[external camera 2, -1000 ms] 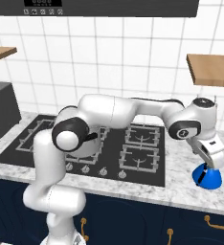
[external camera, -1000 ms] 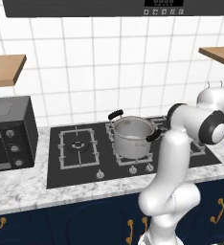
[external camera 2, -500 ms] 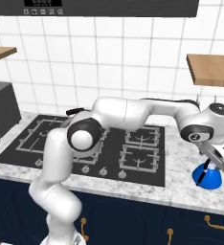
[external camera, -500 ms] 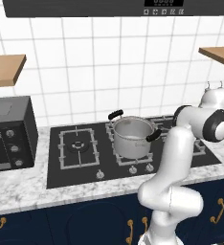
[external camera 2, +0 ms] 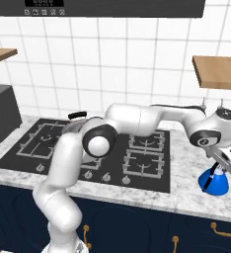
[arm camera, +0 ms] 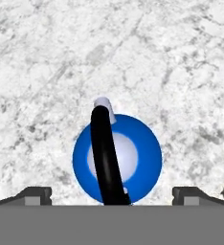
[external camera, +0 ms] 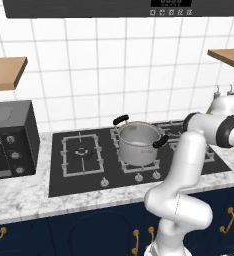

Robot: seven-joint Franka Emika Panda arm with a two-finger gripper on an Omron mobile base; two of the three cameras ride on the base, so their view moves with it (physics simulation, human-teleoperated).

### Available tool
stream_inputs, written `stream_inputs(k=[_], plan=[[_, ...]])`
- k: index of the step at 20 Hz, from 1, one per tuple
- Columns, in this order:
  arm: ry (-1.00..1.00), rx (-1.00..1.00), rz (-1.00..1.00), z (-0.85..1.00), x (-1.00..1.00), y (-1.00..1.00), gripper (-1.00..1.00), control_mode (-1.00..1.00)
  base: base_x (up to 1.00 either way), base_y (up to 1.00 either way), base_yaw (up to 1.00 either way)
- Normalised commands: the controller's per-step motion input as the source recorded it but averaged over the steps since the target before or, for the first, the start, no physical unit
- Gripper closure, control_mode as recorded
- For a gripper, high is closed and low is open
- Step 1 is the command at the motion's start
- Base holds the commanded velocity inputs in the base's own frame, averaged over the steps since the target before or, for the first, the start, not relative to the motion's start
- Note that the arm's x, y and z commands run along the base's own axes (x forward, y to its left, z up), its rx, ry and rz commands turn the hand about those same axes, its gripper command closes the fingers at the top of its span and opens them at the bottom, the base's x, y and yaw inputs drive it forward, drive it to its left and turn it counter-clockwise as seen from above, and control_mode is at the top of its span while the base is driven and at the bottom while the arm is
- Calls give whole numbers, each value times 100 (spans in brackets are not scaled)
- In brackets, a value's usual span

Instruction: Pick the kettle from the counter and place it on a stove burner. Then turn the burner on.

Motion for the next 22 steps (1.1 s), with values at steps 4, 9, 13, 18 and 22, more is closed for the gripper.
stream_inputs(k=[4, 9, 13, 18, 22], plan=[[0, -7, 1, -25, 24, -23, -100, -100, 0, 0, 0], [1, -1, 0, -5, 2, -2, 100, -100, 0, 0, 0], [0, 0, 0, 0, 0, 0, 100, -100, 0, 0, 0], [-2, 0, 0, 15, -3, 16, 100, -100, 0, 0, 0], [-6, 0, -8, 44, -3, 89, 100, -100, 0, 0, 0]])
